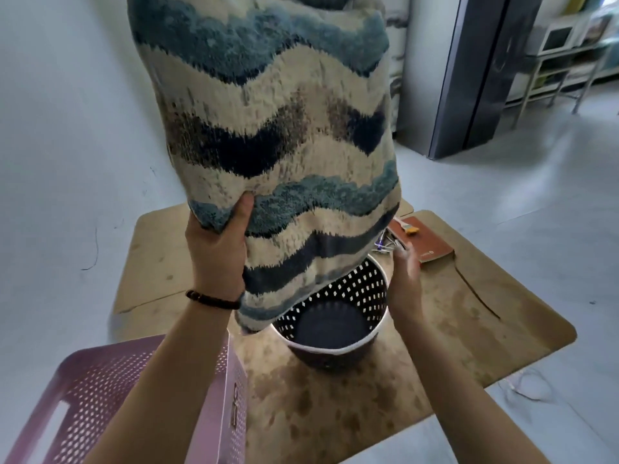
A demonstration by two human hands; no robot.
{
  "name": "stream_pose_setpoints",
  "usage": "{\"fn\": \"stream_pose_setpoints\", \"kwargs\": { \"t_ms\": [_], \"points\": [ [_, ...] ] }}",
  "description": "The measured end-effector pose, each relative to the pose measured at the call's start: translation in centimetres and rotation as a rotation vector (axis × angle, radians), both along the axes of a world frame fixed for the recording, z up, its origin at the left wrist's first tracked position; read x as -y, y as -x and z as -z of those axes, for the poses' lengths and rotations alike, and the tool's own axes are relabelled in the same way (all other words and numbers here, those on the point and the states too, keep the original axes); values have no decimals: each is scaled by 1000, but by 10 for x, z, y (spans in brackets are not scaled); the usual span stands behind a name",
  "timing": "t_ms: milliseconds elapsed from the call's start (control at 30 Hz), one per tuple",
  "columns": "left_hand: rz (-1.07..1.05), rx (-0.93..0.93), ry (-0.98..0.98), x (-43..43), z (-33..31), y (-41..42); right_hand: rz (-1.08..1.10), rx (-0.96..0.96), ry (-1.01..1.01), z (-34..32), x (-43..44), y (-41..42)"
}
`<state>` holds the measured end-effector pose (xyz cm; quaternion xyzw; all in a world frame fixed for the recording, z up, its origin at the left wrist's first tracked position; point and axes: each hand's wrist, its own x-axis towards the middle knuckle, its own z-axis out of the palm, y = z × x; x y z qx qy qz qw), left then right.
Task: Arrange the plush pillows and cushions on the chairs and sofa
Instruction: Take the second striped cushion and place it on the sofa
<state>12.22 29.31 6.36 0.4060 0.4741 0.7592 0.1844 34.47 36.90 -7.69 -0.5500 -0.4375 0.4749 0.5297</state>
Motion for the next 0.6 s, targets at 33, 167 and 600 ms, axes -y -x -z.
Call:
{"fn": "stream_pose_setpoints", "kwargs": {
  "t_ms": [33, 167, 600],
  "points": [
    [1, -10, -17, 8, -7, -2, -47, -62, -92, -22, 1, -7],
    [94, -25, -52, 36, -25, -14, -337, -148, -334, -93, 13, -35],
    [656, 78, -122, 74, -58, -71, -27, -248, -456, -146, 185, -99]
  ]
}}
